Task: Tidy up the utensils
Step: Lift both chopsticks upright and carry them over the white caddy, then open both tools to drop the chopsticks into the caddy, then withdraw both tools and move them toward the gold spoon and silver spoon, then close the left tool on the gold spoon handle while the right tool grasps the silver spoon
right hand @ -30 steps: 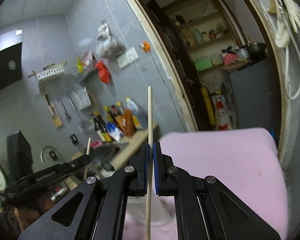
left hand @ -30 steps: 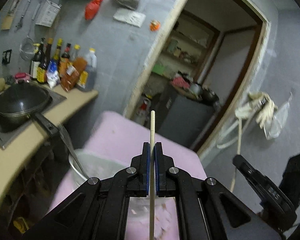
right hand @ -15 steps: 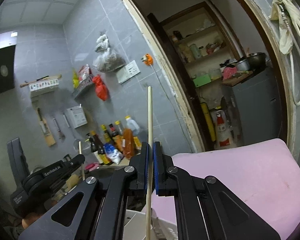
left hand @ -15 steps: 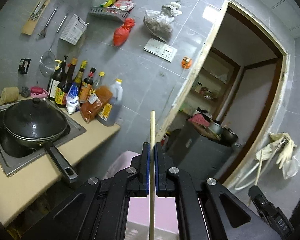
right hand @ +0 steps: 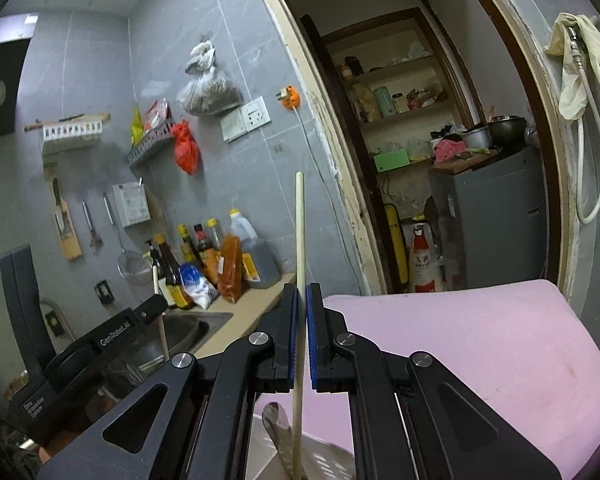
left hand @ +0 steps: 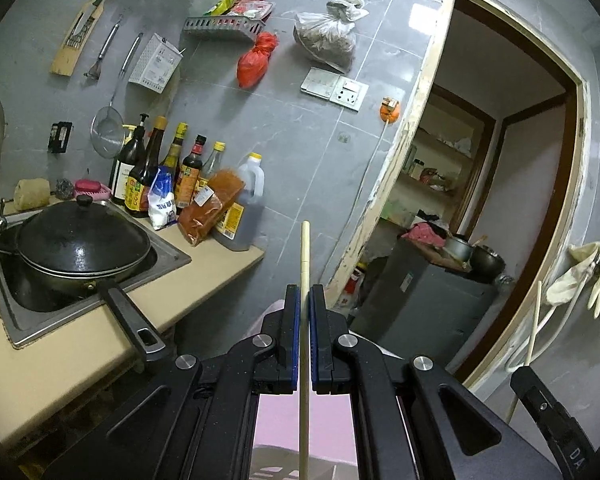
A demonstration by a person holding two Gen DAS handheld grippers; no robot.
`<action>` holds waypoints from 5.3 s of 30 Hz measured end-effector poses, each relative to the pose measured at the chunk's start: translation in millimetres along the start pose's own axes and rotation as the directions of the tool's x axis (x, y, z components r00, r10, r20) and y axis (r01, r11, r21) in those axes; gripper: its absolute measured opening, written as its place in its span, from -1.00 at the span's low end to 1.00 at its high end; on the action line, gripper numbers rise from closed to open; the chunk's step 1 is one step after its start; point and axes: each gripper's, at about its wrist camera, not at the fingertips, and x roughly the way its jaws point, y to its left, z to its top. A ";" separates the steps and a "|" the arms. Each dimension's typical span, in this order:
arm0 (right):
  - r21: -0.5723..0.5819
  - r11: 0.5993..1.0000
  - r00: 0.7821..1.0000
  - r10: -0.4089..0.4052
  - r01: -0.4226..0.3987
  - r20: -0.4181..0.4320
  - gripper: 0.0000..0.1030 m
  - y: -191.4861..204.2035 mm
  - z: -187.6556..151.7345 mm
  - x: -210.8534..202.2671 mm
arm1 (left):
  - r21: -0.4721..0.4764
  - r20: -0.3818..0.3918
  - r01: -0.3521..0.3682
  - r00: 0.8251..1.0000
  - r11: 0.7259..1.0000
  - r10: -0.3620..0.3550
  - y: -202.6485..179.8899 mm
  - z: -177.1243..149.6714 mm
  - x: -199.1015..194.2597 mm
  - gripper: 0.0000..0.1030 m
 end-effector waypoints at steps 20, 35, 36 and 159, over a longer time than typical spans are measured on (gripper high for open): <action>-0.003 1.000 0.997 0.012 -0.012 -0.074 -0.85 -0.1 -4.6 -14.5 | 0.076 -0.162 0.146 0.978 0.986 -0.132 -7.0 -18.1 -23.2 -0.49; 0.006 0.999 0.999 -0.041 0.041 -0.002 0.31 -23.1 25.7 -83.2 | 0.148 -0.164 0.245 0.962 0.958 -0.220 -42.6 3.8 -73.7 0.63; 0.014 0.999 0.999 -0.046 0.046 0.008 0.34 -26.8 27.2 -89.8 | 0.154 -0.169 0.249 0.960 0.956 -0.223 -45.3 3.8 -74.6 0.65; -0.048 0.991 0.740 0.061 -0.125 -0.670 -0.84 -186.3 -97.1 -68.8 | 0.319 -0.723 0.171 0.680 0.932 0.123 -138.2 -239.2 -48.6 -0.95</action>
